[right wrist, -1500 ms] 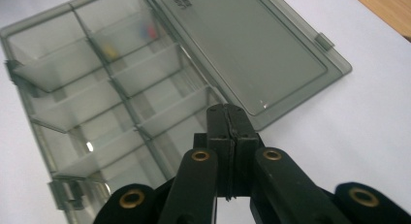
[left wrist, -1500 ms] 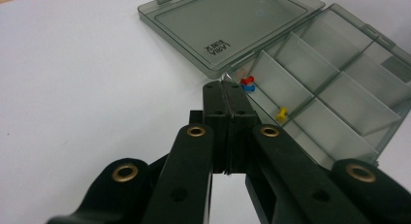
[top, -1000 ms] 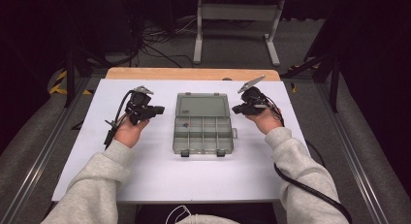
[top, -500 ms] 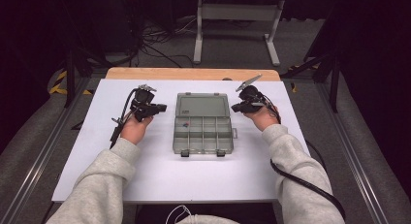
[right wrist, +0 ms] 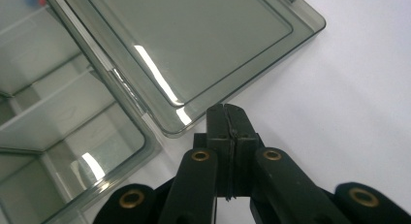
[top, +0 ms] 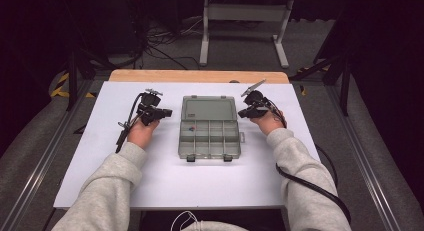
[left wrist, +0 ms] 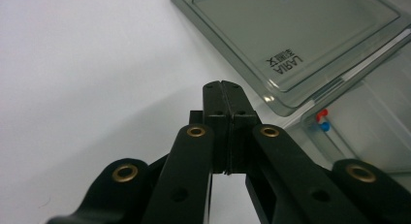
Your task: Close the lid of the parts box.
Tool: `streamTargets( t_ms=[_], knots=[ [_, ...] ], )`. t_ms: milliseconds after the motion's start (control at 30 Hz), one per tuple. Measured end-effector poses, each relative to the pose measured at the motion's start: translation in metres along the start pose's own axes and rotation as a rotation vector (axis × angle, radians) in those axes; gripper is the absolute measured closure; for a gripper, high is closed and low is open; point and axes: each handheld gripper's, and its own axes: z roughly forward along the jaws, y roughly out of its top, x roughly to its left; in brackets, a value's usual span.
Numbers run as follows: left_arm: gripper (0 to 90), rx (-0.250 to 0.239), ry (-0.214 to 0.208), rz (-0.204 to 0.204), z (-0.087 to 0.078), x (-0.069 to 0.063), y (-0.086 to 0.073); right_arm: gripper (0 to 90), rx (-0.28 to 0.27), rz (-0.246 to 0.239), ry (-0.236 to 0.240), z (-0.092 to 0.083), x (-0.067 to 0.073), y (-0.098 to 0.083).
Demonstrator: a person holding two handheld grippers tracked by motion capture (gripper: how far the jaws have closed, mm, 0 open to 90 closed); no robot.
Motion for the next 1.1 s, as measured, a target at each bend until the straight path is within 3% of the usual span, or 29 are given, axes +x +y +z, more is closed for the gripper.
streamTargets(
  t_ms=[400, 1100],
  knots=[
    [89.8, 0.027, -0.009, -0.008, 0.016, -0.002, -0.002, 90.0, 0.026, 0.014, 0.004, 0.011, -0.006, -0.007],
    [89.7, 0.063, 0.002, -0.015, 0.025, -0.005, -0.003, 90.0, 0.038, 0.007, 0.011, 0.02, -0.005, -0.005]
  ],
)
